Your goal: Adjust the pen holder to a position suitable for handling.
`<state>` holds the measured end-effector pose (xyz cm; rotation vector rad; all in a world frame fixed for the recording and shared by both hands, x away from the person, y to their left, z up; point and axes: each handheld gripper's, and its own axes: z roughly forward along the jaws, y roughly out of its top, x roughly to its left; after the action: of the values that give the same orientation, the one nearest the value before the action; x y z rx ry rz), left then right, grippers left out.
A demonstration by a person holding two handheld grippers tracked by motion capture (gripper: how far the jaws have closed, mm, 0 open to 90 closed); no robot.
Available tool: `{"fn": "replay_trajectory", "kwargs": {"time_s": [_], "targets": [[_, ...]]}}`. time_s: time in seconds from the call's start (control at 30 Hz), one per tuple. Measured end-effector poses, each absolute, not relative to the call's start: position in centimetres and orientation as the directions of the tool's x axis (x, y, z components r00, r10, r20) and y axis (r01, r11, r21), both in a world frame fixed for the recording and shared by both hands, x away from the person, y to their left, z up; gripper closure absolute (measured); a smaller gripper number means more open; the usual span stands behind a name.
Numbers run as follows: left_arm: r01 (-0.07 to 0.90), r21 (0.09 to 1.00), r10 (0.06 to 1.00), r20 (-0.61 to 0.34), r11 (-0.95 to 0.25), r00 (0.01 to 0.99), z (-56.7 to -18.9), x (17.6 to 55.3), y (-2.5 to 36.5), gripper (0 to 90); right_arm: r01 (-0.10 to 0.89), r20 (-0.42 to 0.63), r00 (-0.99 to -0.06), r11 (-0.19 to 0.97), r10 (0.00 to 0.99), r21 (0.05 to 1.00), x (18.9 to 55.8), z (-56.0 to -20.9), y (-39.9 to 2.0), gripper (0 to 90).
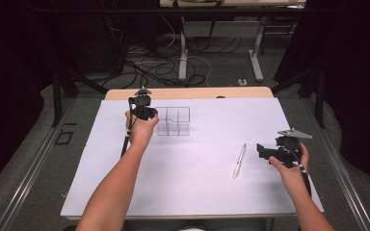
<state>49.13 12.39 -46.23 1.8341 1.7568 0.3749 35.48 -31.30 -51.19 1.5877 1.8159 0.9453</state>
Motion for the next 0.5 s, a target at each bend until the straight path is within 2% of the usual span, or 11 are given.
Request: {"fn": "replay_trajectory", "kwargs": {"time_s": [0.5], "targets": [[0.828,0.56,0.978,-0.183,0.018,0.102,-46.1,48.2,10.8,87.1,0.606,0.049,-0.156,0.056,0.987,0.793,35.4,-51.2,-31.3,0.0]]}}
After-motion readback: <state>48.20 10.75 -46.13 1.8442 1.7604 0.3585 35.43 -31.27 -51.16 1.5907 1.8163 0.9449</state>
